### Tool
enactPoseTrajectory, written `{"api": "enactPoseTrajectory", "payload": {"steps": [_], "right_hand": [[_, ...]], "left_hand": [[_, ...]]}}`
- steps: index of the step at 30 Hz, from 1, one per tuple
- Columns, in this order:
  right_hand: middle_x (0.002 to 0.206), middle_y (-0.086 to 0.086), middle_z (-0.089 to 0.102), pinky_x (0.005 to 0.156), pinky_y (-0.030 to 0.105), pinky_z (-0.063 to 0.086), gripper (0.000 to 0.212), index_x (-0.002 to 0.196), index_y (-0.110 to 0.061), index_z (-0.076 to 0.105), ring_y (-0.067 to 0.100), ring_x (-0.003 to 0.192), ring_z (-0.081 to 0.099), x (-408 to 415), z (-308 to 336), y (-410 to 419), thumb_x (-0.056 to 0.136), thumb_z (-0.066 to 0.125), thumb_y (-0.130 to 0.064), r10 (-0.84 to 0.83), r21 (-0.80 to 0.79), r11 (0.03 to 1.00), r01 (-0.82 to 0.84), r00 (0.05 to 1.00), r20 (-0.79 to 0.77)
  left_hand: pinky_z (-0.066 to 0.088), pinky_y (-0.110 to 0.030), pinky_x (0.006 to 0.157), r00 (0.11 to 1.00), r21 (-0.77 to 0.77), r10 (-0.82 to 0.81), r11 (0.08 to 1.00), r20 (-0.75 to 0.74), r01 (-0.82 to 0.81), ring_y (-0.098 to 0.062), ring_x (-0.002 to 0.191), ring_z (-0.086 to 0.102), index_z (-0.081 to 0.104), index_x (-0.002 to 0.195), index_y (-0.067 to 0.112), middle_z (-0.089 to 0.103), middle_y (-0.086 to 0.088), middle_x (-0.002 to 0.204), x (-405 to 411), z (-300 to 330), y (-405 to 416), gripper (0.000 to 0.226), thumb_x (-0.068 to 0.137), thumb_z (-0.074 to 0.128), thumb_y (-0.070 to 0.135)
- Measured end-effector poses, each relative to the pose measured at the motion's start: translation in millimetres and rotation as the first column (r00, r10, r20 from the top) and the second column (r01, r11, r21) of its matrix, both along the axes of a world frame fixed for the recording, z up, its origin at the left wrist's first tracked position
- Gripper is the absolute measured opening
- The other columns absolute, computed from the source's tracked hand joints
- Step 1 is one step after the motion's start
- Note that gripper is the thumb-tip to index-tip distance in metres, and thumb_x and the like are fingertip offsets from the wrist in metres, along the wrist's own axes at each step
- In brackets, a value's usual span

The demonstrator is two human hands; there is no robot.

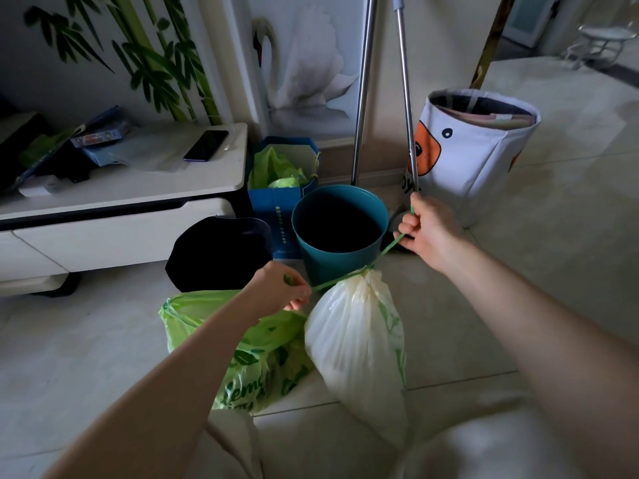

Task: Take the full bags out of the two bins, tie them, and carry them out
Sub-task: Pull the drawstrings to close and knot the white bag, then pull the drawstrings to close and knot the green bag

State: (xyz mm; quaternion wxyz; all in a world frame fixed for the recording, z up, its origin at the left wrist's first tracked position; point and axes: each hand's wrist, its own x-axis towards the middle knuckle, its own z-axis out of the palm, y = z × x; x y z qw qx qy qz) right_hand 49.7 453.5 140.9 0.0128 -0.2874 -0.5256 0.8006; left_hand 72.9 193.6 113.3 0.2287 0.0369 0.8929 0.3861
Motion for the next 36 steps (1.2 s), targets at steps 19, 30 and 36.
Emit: {"api": "enactPoseTrajectory", "payload": {"steps": [19,30,36], "right_hand": [[0.086,0.009,0.064,0.081,0.042,0.056,0.006,0.086,-0.016,0.058,0.025,0.082,0.064,5.2,-18.1,-0.6,0.089,0.054,-0.014,0.217,0.7,0.668,-0.254,0.966,0.142],[0.103,0.008,0.065,0.082,0.038,0.052,0.017,0.096,-0.012,0.068,0.028,0.093,0.061,-2.2,-26.4,-89.3,0.087,0.054,-0.019,0.548,0.943,-0.09,-0.32,0.775,0.315],[0.098,0.008,0.07,0.082,0.038,0.052,0.015,0.093,-0.013,0.065,0.027,0.094,0.064,-16.2,-64.6,-155.9,0.086,0.058,-0.024,0.642,0.864,-0.126,-0.488,0.623,0.446]], "left_hand": [[0.055,-0.031,0.059,0.974,0.021,0.22,0.976,-0.061,-0.219,-0.012,0.05,0.061,0.072,0.075,0.016,0.066,0.0,0.053,-8.2,-14.3,-26.6,0.01,0.083,0.066,0.013],[0.056,-0.035,0.064,0.956,-0.344,0.159,0.908,-0.247,-0.24,-0.022,0.066,0.065,0.064,0.064,0.024,0.069,-0.004,0.068,4.3,-22.5,-132.5,0.012,0.076,0.061,0.022],[0.049,-0.03,0.06,0.917,-0.4,0.237,0.844,-0.32,-0.357,-0.026,0.071,0.061,0.058,0.068,0.027,0.064,-0.002,0.076,10.3,-22.6,-171.4,0.01,0.077,0.064,0.026]]}}
